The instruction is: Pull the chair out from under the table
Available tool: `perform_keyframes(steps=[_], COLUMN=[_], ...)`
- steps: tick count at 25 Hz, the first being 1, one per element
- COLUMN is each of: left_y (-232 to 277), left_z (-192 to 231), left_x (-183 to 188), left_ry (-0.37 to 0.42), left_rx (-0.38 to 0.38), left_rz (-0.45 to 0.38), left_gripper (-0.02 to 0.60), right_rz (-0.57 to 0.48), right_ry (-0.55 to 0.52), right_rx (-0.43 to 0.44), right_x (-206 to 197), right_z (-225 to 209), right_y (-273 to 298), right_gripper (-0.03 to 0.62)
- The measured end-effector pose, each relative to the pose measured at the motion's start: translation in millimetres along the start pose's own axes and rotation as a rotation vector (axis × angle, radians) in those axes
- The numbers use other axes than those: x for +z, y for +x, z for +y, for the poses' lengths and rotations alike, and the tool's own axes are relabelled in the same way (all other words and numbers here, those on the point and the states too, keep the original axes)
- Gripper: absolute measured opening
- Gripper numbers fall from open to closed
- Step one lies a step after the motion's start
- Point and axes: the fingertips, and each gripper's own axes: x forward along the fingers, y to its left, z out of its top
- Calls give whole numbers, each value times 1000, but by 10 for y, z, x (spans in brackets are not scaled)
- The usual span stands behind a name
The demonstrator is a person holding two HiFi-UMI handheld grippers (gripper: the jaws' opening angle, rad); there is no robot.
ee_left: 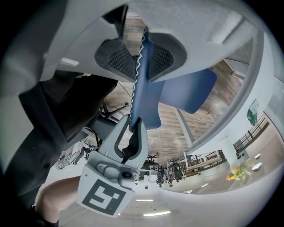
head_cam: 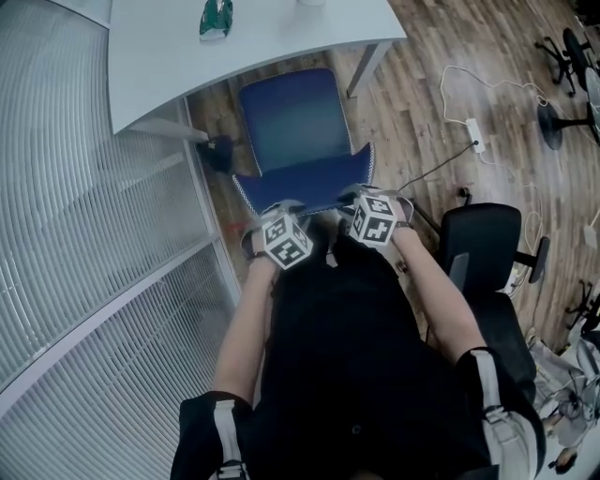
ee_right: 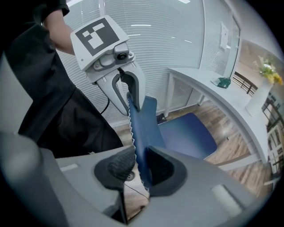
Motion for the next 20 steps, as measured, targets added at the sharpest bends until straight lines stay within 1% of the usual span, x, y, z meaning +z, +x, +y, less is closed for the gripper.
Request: perform_keyframes(steps=[7, 12, 16, 20], left_y=[36, 16, 17, 26], left_z=[-389, -679, -851, -1020], left_x=[25, 49, 67, 80], left_ry=[-42, -56, -76, -82], left_rx=[16, 20, 35, 34], left_rz=[-8, -10, -19, -21], left_gripper=[98, 99, 101, 101], right_rz=[11, 14, 15, 14], right_ry=[-13, -22, -34, -42], right_rx=[20, 29, 33, 37], right_x=[-196, -309, -391, -467], right_z=[335, 596, 740, 890], right_y=[-69, -150, -192, -227], right_gripper=[98, 97, 97, 96])
